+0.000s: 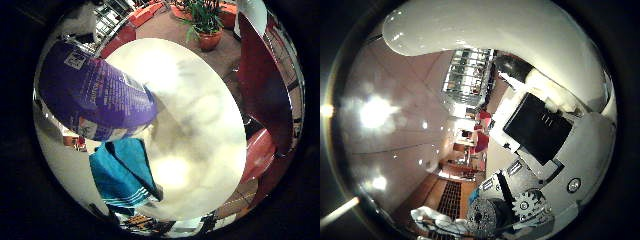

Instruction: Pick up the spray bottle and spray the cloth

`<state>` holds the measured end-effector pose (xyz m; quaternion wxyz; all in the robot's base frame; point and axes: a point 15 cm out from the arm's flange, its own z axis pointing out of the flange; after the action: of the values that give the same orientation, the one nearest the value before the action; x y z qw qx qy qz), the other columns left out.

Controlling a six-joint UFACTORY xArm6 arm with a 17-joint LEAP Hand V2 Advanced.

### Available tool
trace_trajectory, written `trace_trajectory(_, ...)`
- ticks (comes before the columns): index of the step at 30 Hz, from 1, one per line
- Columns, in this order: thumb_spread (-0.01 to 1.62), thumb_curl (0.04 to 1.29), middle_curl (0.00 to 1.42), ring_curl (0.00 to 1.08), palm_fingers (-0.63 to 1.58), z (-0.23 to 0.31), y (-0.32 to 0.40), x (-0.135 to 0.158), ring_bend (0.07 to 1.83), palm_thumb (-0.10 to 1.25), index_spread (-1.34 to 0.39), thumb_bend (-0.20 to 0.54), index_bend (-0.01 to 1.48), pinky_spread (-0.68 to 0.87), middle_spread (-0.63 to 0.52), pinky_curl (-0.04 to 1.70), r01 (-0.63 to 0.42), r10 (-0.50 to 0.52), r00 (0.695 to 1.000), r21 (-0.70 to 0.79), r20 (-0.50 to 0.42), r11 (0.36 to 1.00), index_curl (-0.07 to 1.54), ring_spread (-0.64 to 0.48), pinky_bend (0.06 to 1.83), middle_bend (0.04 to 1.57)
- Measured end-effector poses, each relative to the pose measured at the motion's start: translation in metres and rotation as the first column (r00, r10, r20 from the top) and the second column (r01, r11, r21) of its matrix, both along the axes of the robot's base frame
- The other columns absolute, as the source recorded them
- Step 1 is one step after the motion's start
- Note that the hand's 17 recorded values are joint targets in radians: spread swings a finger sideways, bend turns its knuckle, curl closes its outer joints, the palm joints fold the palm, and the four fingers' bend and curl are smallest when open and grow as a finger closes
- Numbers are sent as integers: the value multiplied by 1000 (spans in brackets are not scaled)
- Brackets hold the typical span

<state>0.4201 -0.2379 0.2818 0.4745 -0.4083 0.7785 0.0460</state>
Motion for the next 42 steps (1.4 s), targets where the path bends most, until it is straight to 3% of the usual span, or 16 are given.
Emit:
trace_trajectory(7, 893, 673, 722, 660, 1135, 56, 48, 9, 1401, 1064, -217, -17, 1125, -183, -105, 850, -143, 143, 989, -15, 46, 990, 826, -197, 1284, 1348)
trace_trajectory(12, 847, 720, 712, 683, 1123, 90, 70, -7, 1406, 1049, -200, -17, 1160, -173, -102, 953, -308, 302, 951, -112, -64, 945, 812, -199, 1255, 1381)
trace_trajectory(17, 814, 756, 700, 702, 1118, 143, 103, -27, 1404, 1042, -192, -17, 1176, -168, -101, 1059, -488, 453, 869, -199, -199, 850, 797, -200, 1210, 1400)
trace_trajectory(23, 804, 785, 689, 716, 1120, 178, 144, -53, 1401, 1030, -189, -17, 1185, -159, -100, 1155, -676, 567, 728, -269, -386, 685, 782, -203, 1158, 1406)
trace_trajectory(28, 804, 800, 683, 724, 1123, 191, 174, -67, 1394, 1027, -188, -17, 1191, -163, -100, 1211, -769, 583, 630, -314, -513, 556, 777, -204, 1125, 1407)
trace_trajectory(34, 800, 813, 677, 732, 1128, 200, 199, -83, 1385, 1022, -188, -19, 1192, -168, -99, 1263, -856, 532, 512, -352, -674, 378, 771, -205, 1095, 1408)
trace_trajectory(38, 796, 818, 674, 738, 1128, 203, 212, -86, 1378, 1020, -188, -18, 1192, -170, -99, 1285, -884, 473, 466, -373, -747, 282, 769, -208, 1082, 1409)
trace_trajectory(42, 797, 817, 673, 745, 1130, 213, 218, -89, 1373, 1014, -187, -18, 1192, -173, -99, 1301, -892, 419, 452, -394, -787, 221, 767, -209, 1073, 1409)
